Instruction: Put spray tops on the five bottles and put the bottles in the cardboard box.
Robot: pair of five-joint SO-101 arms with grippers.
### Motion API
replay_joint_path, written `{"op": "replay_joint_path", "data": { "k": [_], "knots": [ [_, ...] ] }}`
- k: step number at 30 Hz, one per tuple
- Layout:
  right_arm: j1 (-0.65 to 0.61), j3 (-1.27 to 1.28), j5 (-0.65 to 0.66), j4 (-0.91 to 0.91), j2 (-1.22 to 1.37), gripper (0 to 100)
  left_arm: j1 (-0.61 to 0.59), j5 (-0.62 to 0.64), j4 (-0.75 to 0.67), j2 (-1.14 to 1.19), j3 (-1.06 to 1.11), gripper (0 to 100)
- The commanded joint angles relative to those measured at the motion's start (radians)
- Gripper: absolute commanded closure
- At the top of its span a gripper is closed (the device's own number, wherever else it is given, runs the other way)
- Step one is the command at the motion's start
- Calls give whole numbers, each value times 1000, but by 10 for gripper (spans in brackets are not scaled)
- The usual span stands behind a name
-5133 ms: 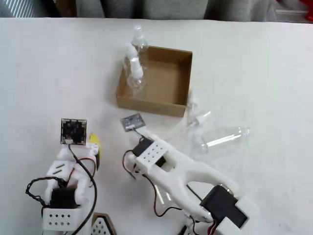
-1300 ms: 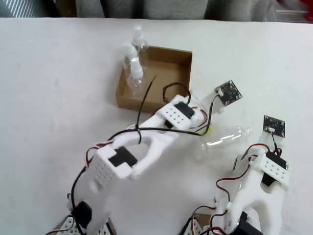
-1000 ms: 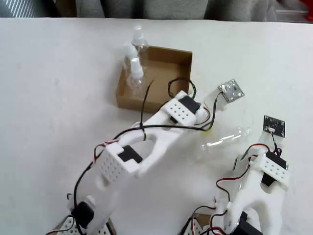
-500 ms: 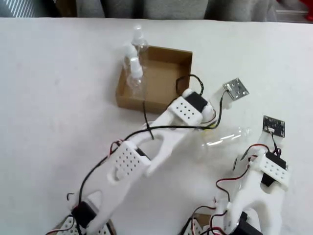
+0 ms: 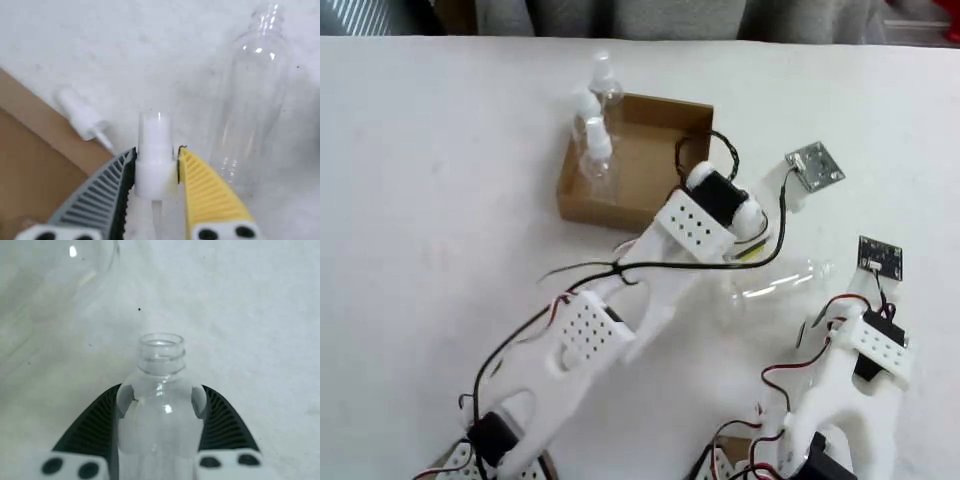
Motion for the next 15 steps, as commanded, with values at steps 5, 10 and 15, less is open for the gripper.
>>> {"op": "replay_joint_path", "data": {
  "k": [5,10,15],
  "knots": [
    [-13,-3,3,-21,-25,974,-5,8,23,-101,-21,972],
    [-13,-3,3,-21,-25,974,-19,12,23,-295,199,972],
    [-13,-3,3,-22,-25,974,-39,9,18,-572,505,972]
  ]
}}
